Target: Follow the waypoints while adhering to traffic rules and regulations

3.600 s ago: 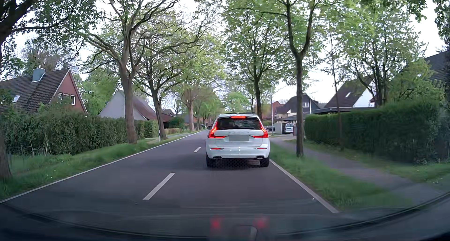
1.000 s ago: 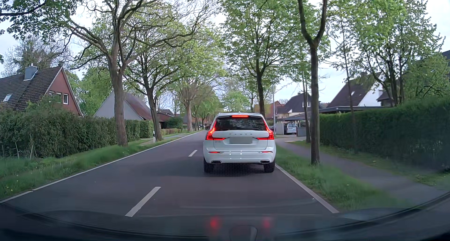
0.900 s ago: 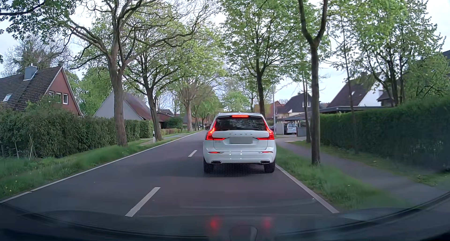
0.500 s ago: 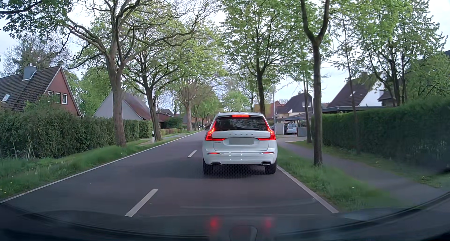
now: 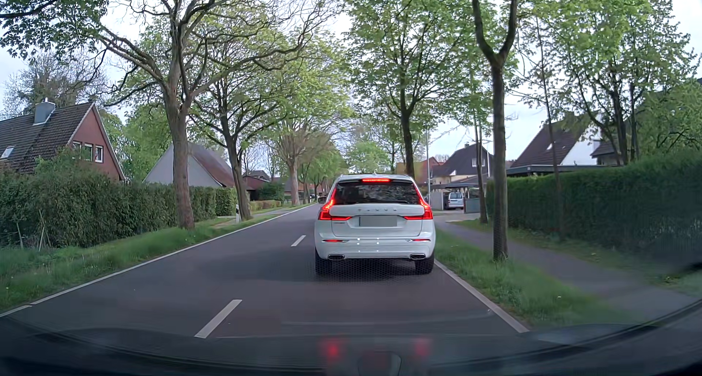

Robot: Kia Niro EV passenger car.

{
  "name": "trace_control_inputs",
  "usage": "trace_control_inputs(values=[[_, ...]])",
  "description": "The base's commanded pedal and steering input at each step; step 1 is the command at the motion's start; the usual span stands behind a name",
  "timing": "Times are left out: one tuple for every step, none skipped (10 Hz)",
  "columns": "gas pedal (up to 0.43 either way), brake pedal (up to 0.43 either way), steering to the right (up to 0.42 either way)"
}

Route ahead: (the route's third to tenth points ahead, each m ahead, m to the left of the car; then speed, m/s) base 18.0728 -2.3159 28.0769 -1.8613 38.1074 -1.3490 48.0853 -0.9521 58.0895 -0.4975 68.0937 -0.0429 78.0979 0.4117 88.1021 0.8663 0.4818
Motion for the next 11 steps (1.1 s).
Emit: trace_control_inputs(values=[[0.0, 0.11, 0.003], [0.0, 0.11, 0.003], [0.0, 0.11, 0.004], [0.0, 0.104, 0.003], [0.0, 0.11, 0.004], [0.0, 0.104, 0.003], [0.0, 0.11, 0.003], [0.0, 0.11, 0.004], [0.0, 0.11, 0.003], [0.0, 0.11, 0.004], [0.0, 0.11, 0.003]])
